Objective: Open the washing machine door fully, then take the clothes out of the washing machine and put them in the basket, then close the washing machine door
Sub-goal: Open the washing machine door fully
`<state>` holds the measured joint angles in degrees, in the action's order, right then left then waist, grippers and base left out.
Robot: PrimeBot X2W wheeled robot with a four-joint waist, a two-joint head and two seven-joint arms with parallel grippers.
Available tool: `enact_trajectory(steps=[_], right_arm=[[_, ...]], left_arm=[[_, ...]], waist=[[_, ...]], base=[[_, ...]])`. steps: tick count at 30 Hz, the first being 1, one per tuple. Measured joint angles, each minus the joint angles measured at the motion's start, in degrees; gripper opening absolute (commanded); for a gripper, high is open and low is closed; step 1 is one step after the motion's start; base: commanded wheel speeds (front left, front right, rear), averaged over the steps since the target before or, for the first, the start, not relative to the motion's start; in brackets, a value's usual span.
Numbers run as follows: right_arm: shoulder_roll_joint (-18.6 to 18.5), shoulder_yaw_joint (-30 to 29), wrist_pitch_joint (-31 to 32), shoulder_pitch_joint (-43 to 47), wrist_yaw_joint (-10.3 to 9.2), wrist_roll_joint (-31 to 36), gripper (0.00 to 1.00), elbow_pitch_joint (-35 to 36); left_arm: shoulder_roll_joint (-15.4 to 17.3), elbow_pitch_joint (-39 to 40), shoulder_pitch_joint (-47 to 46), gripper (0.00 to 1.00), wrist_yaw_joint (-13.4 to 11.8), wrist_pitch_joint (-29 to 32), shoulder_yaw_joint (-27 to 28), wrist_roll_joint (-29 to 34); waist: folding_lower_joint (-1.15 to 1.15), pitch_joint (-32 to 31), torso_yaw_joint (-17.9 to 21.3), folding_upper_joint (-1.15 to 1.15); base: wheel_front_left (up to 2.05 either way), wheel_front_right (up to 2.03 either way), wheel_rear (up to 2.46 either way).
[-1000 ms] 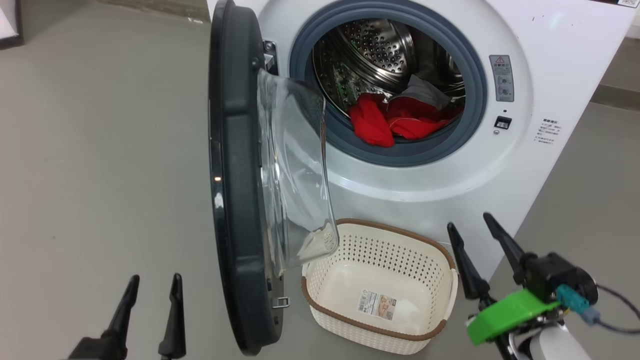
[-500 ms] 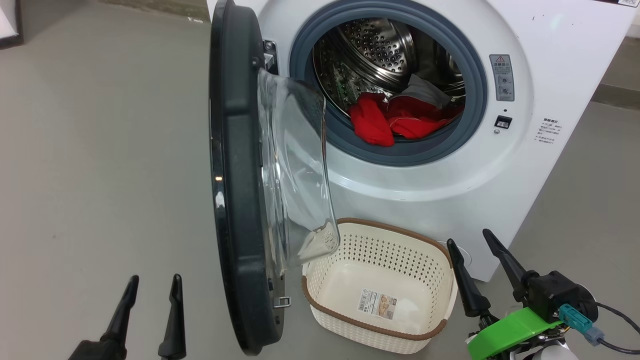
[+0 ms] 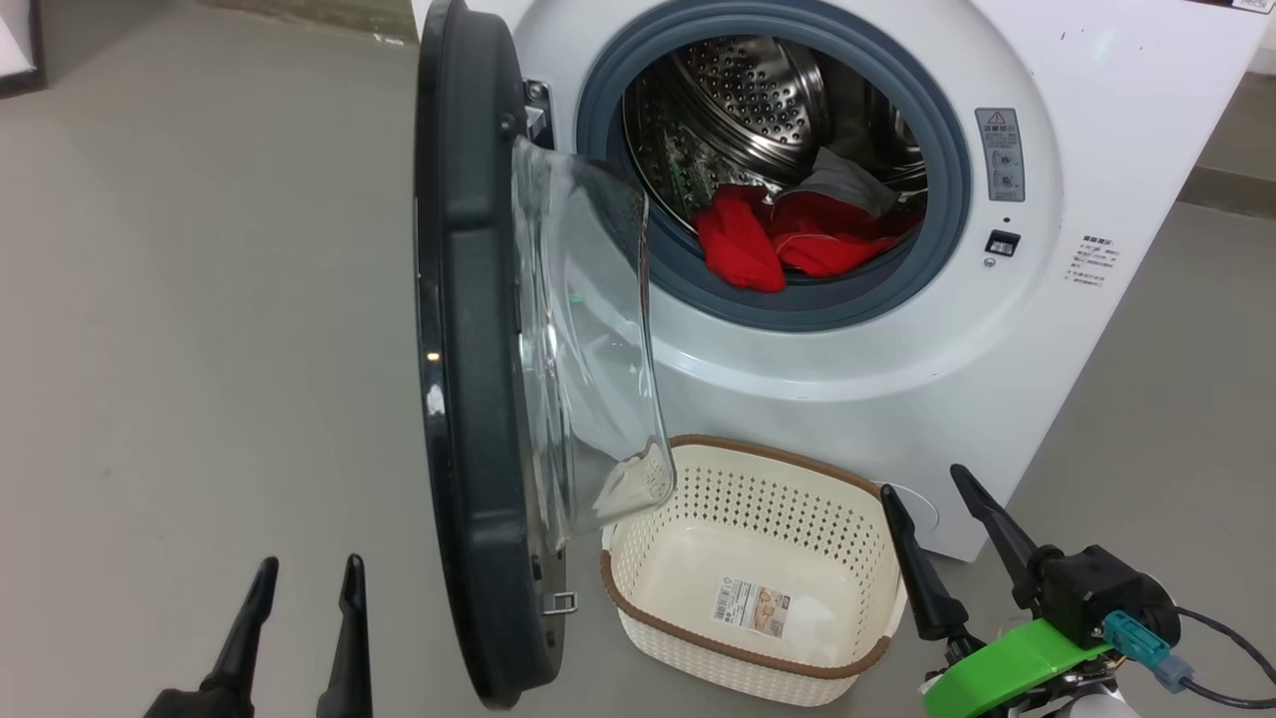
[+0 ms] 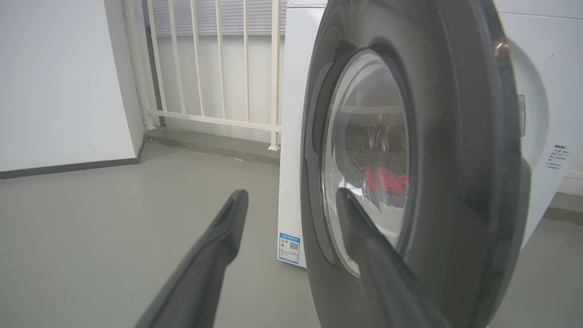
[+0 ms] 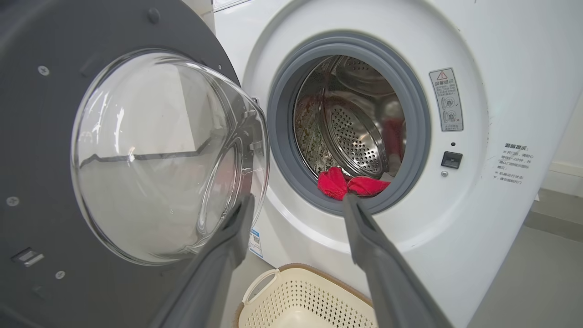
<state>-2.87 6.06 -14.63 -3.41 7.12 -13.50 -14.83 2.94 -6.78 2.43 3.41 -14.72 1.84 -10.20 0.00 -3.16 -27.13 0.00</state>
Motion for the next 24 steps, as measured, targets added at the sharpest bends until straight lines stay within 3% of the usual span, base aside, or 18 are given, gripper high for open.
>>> enact_trajectory(steps=[4, 5, 6, 7, 14, 24], right_arm=[[0.0, 0.21, 0.0, 0.05, 0.0, -0.14, 1.0, -0.26], [0.0, 0.21, 0.0, 0.1, 0.0, -0.14, 1.0, -0.29], [0.0, 0.2, 0.0, 0.23, 0.0, -0.13, 1.0, -0.3], [0.01, 0.2, 0.0, 0.35, 0.0, -0.13, 1.0, -0.35], [0.02, 0.21, 0.0, 0.94, 0.0, -0.13, 1.0, -0.91], [0.05, 0.38, 0.0, 0.95, 0.0, -0.22, 1.0, -1.31]], left_arm=[[-0.1, 0.53, 0.0, 1.0, 0.08, 0.0, 0.0, -0.02], [-0.11, 0.59, 0.0, 0.8, 0.08, 0.0, -0.01, -0.02], [-0.12, 0.82, 0.0, 0.25, 0.08, 0.0, -0.01, 0.0], [-0.12, 0.93, 0.0, 0.0, 0.08, 0.0, 0.0, -0.01], [-0.13, 2.09, 0.0, 0.0, -0.63, 0.0, 0.0, -0.02], [1.37, 13.65, -4.27, 0.0, -1.48, 3.56, -1.18, 1.7]], waist=[[0.0, -0.1, 0.1, 0.0], [0.0, -0.12, 0.13, 0.0], [0.0, -0.13, 0.15, 0.0], [0.0, -0.15, 0.17, 0.0], [0.0, -0.39, 0.35, 0.0], [0.0, -0.9, 0.66, 0.0]], base=[[0.0, 0.0, 0.0], [0.0, 0.0, 0.0], [0.0, 0.0, 0.0], [0.0, 0.0, 0.0], [0.0, 0.0, 0.0], [0.0, 0.0, 0.0]])
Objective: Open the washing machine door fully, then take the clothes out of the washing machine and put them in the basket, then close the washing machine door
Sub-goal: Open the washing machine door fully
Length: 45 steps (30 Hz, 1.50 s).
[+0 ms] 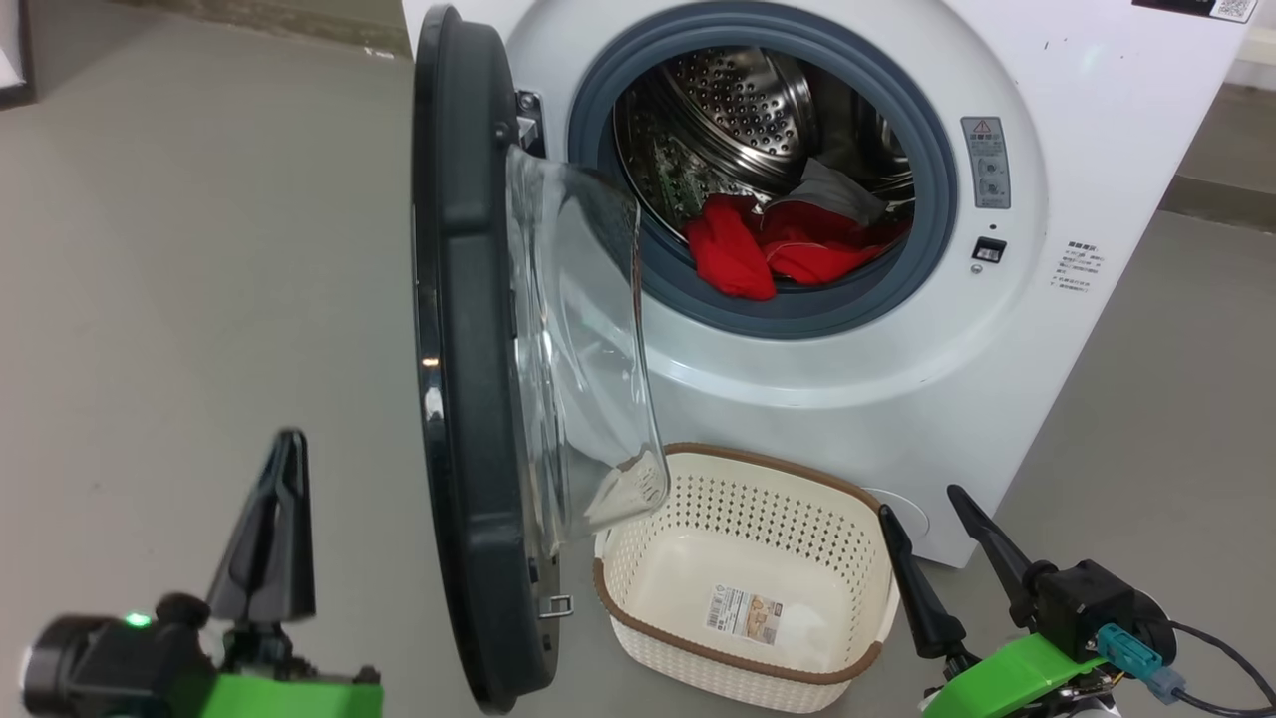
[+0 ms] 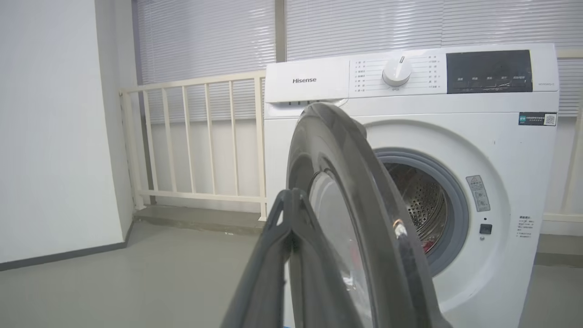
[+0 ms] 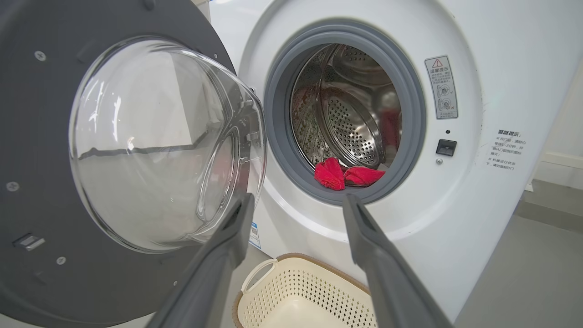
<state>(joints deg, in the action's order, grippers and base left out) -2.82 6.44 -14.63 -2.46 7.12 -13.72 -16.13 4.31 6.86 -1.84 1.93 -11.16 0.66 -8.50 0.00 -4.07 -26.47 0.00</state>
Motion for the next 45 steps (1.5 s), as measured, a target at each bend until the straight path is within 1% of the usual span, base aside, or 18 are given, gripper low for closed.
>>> enact_trajectory(steps=[5, 8, 12, 16, 23, 29, 34, 35, 42, 45], right_arm=[[0.01, 0.23, 0.0, 0.23, 0.0, -0.02, 1.0, -0.3], [0.03, 0.29, 0.0, 0.9, 0.0, -0.34, 1.0, -0.36], [0.04, 0.23, 0.0, 1.4, 0.0, -0.34, 1.0, -0.45], [0.05, 0.18, 0.0, 1.4, 0.0, -0.33, 1.0, -0.41], [0.07, 0.09, 0.0, 1.4, 0.0, -0.32, 1.0, -0.36], [0.08, 0.08, 0.0, 1.39, 0.0, -0.32, 1.0, -0.37], [0.09, 0.15, 0.0, 1.34, 0.0, -0.31, 1.0, -0.43], [0.09, 0.15, 0.0, 1.34, 0.0, -0.31, 1.0, -0.43], [0.08, 0.0, 0.0, 1.27, 0.0, -0.22, 1.0, -0.53], [0.08, -0.14, 0.0, 1.26, 0.0, -0.22, 1.0, -0.62]], left_arm=[[0.54, 6.64, -3.5, 0.0, -0.38, 2.11, -1.26, 0.77], [0.47, 10.69, -4.91, 0.0, -0.29, 3.12, -3.16, 0.79], [0.13, 14.23, -5.53, 0.0, 0.25, 4.92, -6.77, 0.4], [-0.35, 14.99, -5.5, 0.0, 1.45, 7.28, -11.66, -1.18], [-0.75, 11.21, -4.15, 0.0, 1.69, 10.22, -18.05, -3.7], [-0.94, 5.72, -2.48, 0.0, 1.44, 11.69, -21.28, -5.16], [-1.08, 0.41, -1.62, 0.0, -0.11, 12.09, -21.06, -5.72], [-1.08, 0.41, -1.62, 0.0, -0.11, 12.09, -21.06, -5.72], [-0.25, -4.14, -1.62, 0.0, -2.96, 12.09, -18.22, -5.69], [0.21, -5.24, -1.63, 0.0, -3.53, 12.01, -17.26, -5.68]], waist=[[0.0, -0.39, 0.37, 0.0], [0.0, -0.67, 0.65, 0.0], [0.0, -0.9, 0.96, 0.0], [0.0, -0.7, 1.1, 0.0], [0.0, -0.07, 1.29, 0.0], [0.0, 0.42, 1.52, 0.0], [0.0, 0.79, 1.96, 0.0], [0.0, 0.79, 1.96, 0.0], [0.0, 1.44, 2.58, 0.0], [0.0, 1.61, 2.67, 0.0]], base=[[0.0, 0.0, 0.0], [0.0, 0.0, 0.0], [0.0, 0.0, 0.0], [0.0, 0.0, 0.0], [0.0, 0.0, 0.0], [0.0, 0.0, 0.0], [0.0, 0.0, 0.0], [0.0, 0.0, 0.0], [0.0, 0.0, 0.0], [0.0, 0.0, 0.0]])
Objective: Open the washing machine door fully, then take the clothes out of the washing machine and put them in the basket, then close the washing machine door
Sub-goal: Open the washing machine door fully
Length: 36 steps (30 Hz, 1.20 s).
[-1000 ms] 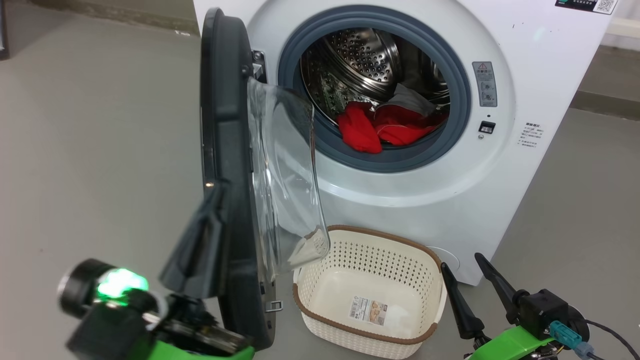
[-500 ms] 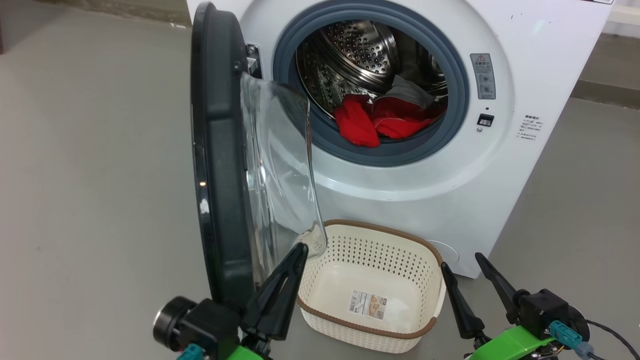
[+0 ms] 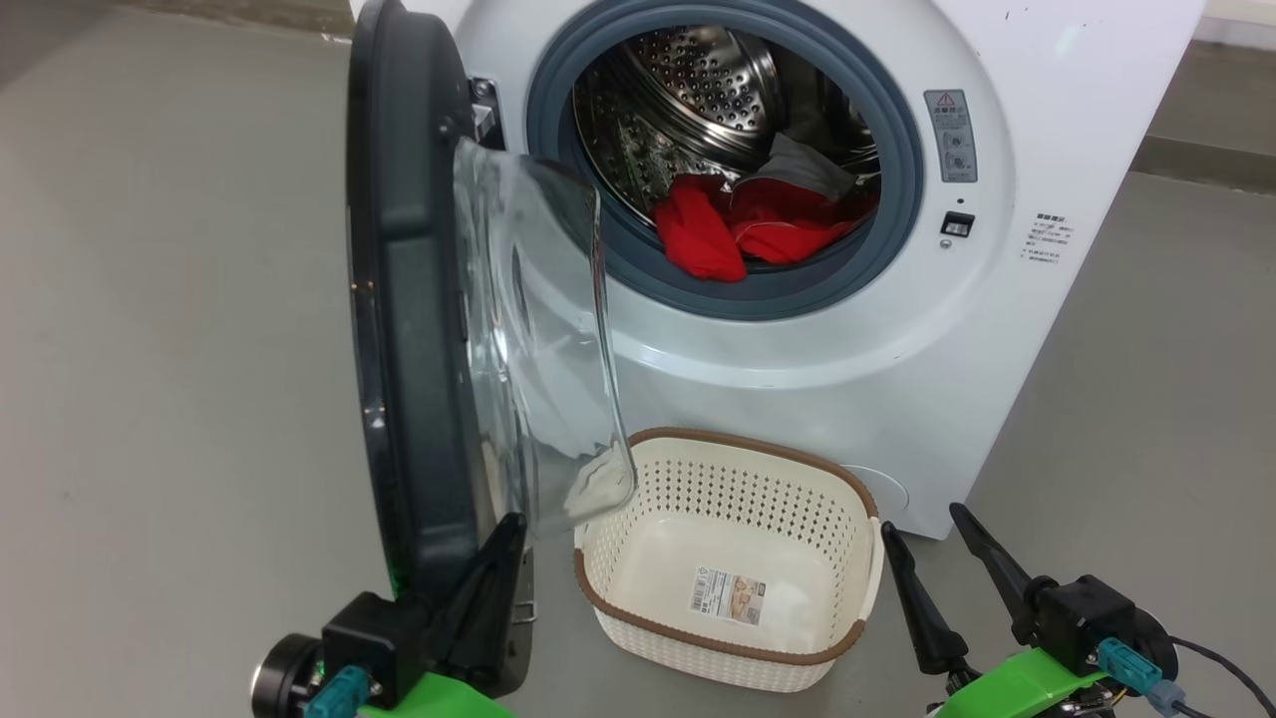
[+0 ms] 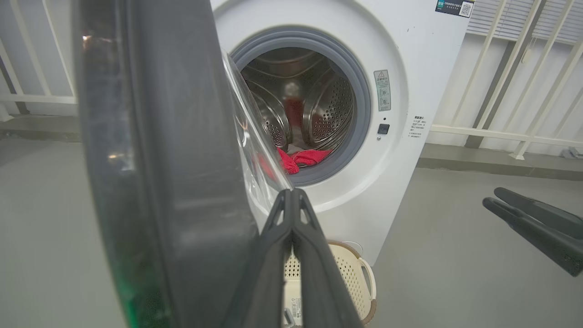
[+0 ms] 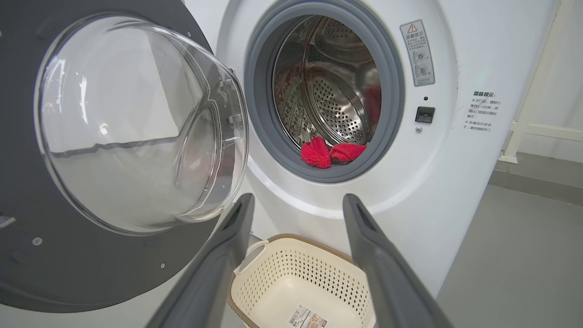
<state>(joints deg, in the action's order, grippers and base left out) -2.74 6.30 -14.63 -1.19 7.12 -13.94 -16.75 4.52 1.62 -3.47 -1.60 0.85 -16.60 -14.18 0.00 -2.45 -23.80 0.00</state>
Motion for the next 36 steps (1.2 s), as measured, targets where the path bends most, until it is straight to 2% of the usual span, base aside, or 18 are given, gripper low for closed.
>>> enact_trajectory(steps=[8, 22, 36], right_arm=[[0.0, -0.1, 0.0, -0.01, 0.0, 0.31, 1.0, -0.08], [0.0, 0.26, 0.0, -0.17, 0.0, 0.3, 1.0, -0.83], [0.0, 0.05, 0.0, -0.21, 0.0, 0.34, 1.0, -1.43]], left_arm=[[0.36, -0.27, 0.0, 0.0, -2.0, -0.55, 2.16, 0.08], [2.29, -0.41, 0.08, 0.0, -6.53, -3.65, 10.91, -2.35], [3.82, -3.57, 0.44, 0.0, -7.28, -5.55, 15.7, -5.6]], waist=[[0.0, 0.53, -0.43, 0.0], [0.0, 1.17, -1.47, 0.0], [0.0, 1.9, -1.17, 0.0]], base=[[0.0, 0.0, 0.0], [0.0, 0.0, 0.0], [0.0, 0.0, 0.0]])
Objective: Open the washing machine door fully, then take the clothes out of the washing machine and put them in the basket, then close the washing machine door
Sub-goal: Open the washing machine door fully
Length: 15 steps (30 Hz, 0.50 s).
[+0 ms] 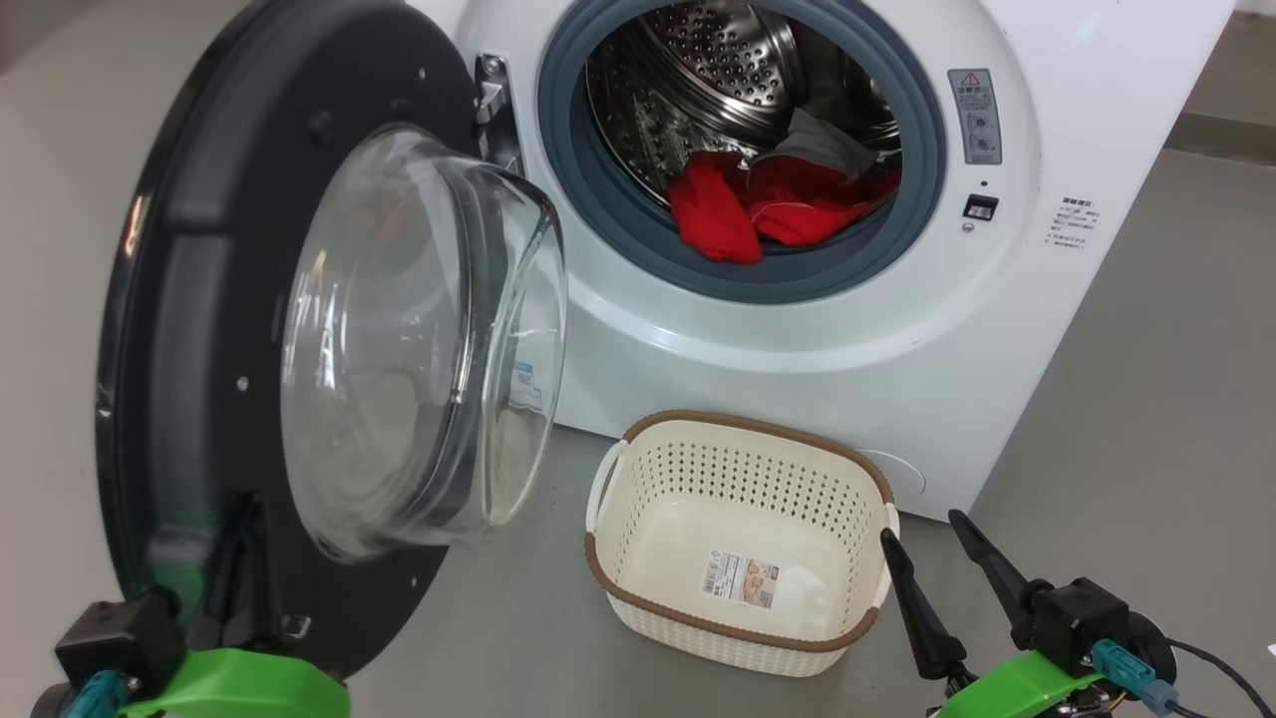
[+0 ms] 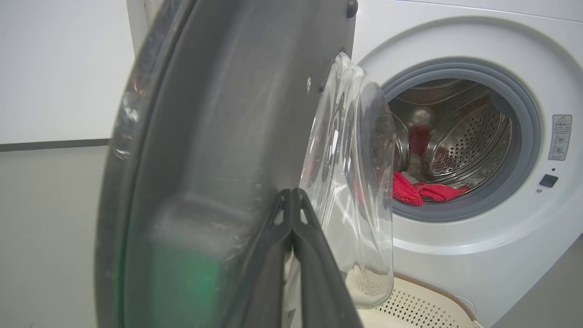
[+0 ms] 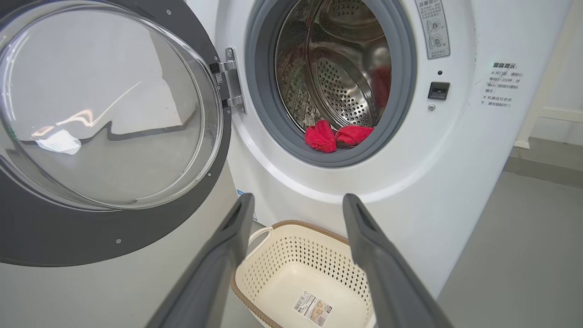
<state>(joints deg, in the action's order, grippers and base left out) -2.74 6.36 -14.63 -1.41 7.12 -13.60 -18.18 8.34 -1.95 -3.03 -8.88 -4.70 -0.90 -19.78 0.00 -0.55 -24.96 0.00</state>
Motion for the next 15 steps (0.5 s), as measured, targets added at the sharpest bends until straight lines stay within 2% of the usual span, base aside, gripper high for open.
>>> enact_trajectory(steps=[15], right_arm=[[-0.02, 0.38, 0.0, -1.38, 0.0, 1.09, 1.0, -0.22]], left_arm=[[2.65, -5.8, -3.19, 0.0, -0.86, -1.05, 5.9, -3.66]], waist=[[0.0, 2.98, 0.49, 0.0]], base=[[0.0, 0.0, 0.0]])
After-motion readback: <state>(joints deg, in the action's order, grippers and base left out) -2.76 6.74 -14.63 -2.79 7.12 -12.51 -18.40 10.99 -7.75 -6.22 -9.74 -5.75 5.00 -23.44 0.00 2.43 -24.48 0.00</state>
